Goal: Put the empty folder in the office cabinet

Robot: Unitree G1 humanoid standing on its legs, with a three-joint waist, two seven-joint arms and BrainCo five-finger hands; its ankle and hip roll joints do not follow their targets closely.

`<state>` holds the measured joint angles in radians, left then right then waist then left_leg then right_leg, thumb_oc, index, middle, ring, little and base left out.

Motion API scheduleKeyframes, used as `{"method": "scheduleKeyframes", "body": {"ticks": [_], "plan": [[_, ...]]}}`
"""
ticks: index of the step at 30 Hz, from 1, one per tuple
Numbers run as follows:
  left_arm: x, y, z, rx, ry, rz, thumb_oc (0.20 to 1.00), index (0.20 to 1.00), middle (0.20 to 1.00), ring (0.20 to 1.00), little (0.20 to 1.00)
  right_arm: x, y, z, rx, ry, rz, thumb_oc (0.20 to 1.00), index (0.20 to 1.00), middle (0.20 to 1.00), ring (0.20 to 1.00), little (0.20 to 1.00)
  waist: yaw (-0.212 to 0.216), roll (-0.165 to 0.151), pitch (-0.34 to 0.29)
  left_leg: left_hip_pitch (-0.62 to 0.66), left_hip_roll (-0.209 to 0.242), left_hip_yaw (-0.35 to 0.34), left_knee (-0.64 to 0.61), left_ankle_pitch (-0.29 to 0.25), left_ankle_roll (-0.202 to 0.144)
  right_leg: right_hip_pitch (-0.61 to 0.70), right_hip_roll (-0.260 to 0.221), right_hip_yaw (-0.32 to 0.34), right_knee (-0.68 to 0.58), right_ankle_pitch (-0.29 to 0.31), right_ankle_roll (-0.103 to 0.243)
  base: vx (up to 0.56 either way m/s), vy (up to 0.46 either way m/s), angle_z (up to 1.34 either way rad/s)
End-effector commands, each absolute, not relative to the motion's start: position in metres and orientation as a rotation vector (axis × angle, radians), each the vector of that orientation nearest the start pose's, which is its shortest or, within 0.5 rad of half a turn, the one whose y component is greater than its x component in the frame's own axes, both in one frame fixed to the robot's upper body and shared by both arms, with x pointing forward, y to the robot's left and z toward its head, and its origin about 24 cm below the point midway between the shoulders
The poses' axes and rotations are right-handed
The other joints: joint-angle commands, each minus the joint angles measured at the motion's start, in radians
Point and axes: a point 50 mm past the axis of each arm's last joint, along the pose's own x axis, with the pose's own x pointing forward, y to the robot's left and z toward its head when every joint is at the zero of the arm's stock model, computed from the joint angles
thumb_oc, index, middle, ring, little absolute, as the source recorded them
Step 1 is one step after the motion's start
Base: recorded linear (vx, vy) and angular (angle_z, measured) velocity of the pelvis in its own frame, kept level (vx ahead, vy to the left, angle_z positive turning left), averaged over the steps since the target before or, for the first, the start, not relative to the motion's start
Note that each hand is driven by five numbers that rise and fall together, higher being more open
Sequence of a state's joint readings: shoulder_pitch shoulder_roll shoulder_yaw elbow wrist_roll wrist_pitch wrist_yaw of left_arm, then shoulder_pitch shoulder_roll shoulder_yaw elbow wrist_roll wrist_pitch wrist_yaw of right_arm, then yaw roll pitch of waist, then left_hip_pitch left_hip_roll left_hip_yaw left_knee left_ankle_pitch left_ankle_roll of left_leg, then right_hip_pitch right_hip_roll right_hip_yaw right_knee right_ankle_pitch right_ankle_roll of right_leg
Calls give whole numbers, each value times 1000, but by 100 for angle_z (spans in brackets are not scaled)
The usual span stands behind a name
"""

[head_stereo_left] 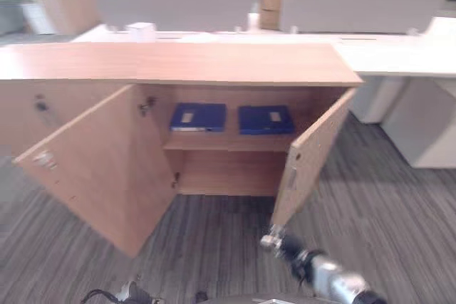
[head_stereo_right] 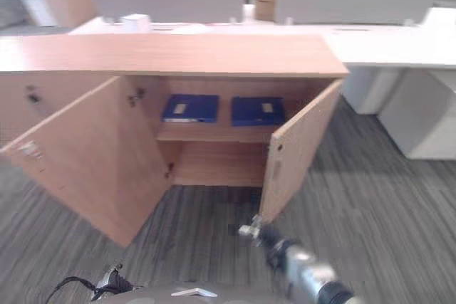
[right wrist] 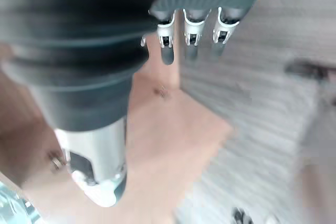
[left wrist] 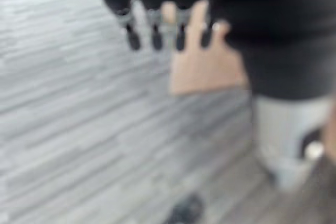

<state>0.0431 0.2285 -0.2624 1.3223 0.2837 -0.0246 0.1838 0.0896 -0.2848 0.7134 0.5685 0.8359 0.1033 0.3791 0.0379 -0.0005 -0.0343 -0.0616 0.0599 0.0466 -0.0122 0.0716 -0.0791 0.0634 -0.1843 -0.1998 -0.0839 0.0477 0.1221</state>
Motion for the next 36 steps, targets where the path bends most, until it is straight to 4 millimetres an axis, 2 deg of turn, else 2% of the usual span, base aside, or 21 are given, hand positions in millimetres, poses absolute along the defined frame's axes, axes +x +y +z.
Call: {"method": "scheduleKeyframes", "body": {"ticks": [1,4,7,9,11,14,16,20,21,22,23,24,25,26,27,28,30,32,34,36], "plan": [[60,264,-159,785,1279,-55,1000,1000,1000,1000,1000,174,-96,-93,512,755,623,1000,1000,1000,1000,1000,8,-20,69,115,-37,2,-75,-105,24,-39,-16,44,48,-16,36,7,-14,30],[61,260,-160,780,1275,-65,1000,1000,1000,1000,1000,170,-105,-101,472,776,570,1000,1000,1000,1000,1000,8,-22,66,115,-37,1,-75,-105,24,-37,-16,40,47,-17,35,9,-18,16],[66,251,-162,756,1271,-74,1000,1000,1000,1000,1000,160,-141,-131,319,904,328,1000,1000,1000,1000,1000,2,-27,59,118,-35,-2,-75,-106,25,-31,-14,37,46,-22,35,6,-25,-1],[69,249,-163,736,1279,-63,1000,1000,1000,1000,1000,141,-160,-149,240,1036,199,1000,1000,1000,1000,1000,-4,-28,53,119,-34,-3,-75,-106,27,-29,-13,36,46,-22,34,10,-43,-3],[76,248,-162,700,1284,-48,1000,1000,1000,1000,1000,115,-183,-163,155,1196,64,1000,1000,1000,1000,1000,-14,-29,47,122,-32,-4,-75,-107,29,-26,-10,34,45,-26,32,24,-54,-2],[91,248,-160,636,1274,1,1000,1000,1000,1000,1000,86,-214,-169,60,1335,-113,1000,1000,1000,1000,1000,-37,-31,37,128,-26,-6,-75,-111,31,-20,-5,33,46,-32,31,39,-79,-1],[90,257,-157,574,1292,100,1000,1000,1000,1000,1000,68,-234,-168,54,1384,-247,1000,1000,1000,1000,1000,-47,-30,41,128,-21,-11,-75,-106,30,-21,1,31,54,-39,28,23,-108,-3],[63,282,-154,457,1370,296,1000,1000,1000,1000,1000,21,-262,-165,28,1528,-406,1000,1000,1000,1000,1000,-52,-22,62,104,-5,-46,-75,-82,18,-26,15,17,79,-71,12,-11,-105,2],[58,288,-153,443,1383,340,1000,1000,1000,1000,1000,14,-268,-163,23,1543,-437,1000,1000,1000,1000,1000,-52,-23,69,98,-2,-54,-75,-78,15,-28,19,20,86,-77,7,-87,-104,28],[54,310,-144,436,1377,445,1000,1000,1000,1000,1000,1,-281,-159,28,1559,-510,1000,1000,1000,1000,1000,-50,-29,101,56,9,-59,-17,-74,-2,-29,15,7,92,-84,1,-75,-75,38],[54,310,-144,436,1377,445,1000,1000,1000,1000,1000,1,-281,-159,28,1559,-510,1000,1000,1000,1000,1000,-52,-29,101,52,8,-61,-11,-77,-2,-29,15,5,92,-84,1,-180,-9,55],[56,348,-125,415,1340,563,1000,1000,1000,1000,1000,0,-296,-153,54,1541,-574,1000,1000,1000,1000,1000,-44,-30,125,-7,22,-45,43,-63,-23,-32,-3,-22,93,-80,6,-164,80,74],[52,361,-117,431,1302,618,1000,1000,1000,1000,1000,-11,-307,-148,48,1568,-609,1000,1000,1000,1000,1000,-42,-28,142,-27,46,-26,70,-59,-33,-35,-17,-39,96,-76,13,-166,82,92],[52,361,-117,431,1303,618,1000,1000,1000,1000,1000,-11,-307,-148,47,1568,-609,1000,1000,1000,1000,1000,-44,-28,138,-33,45,-27,70,-57,-33,-39,-18,-40,95,-74,13,-73,148,97],[35,373,-110,454,1293,639,1000,1000,1000,1000,1000,-13,-317,-143,-3,1569,-607,1000,1000,1000,1000,1000,-41,-20,143,-23,80,-37,73,-58,-38,-48,-26,-32,92,-59,25,-9,173,74],[26,379,-107,455,1294,671,1000,1000,1000,1000,1000,-16,-320,-142,-4,1565,-630,1000,1000,1000,1000,1000,-41,-14,142,-17,90,-67,57,-53,-47,-51,-27,-21,88,-53,31,1,270,29],[22,389,-100,453,1271,741,1000,1000,1000,1000,1000,-16,-320,-142,34,1551,-656,1000,1000,1000,1000,1000,-47,2,133,5,112,-106,10,-46,-61,-61,-34,-1,87,-47,44,12,289,-12],[38,393,-95,480,1215,731,1000,1000,1000,1000,1000,-16,-314,-145,80,1539,-660,1000,1000,1000,1000,1000,-55,21,127,22,119,-97,-44,-38,-61,-71,-48,0,84,-40,57,-16,358,12],[59,395,-87,508,1123,709,1000,1000,1000,1000,1000,-17,-312,-146,131,1528,-681,1000,1000,1000,1000,1000,-63,33,118,33,90,-88,-73,-53,-50,-84,-87,-2,75,-6,76,-4,421,23],[81,399,-74,553,1013,689,1000,1000,1000,1000,1000,-9,-316,-144,161,1484,-716,1000,1000,1000,1000,1000,-74,37,122,43,38,-73,-75,-75,-21,-110,-142,18,77,44,100,-5,467,24]]}}
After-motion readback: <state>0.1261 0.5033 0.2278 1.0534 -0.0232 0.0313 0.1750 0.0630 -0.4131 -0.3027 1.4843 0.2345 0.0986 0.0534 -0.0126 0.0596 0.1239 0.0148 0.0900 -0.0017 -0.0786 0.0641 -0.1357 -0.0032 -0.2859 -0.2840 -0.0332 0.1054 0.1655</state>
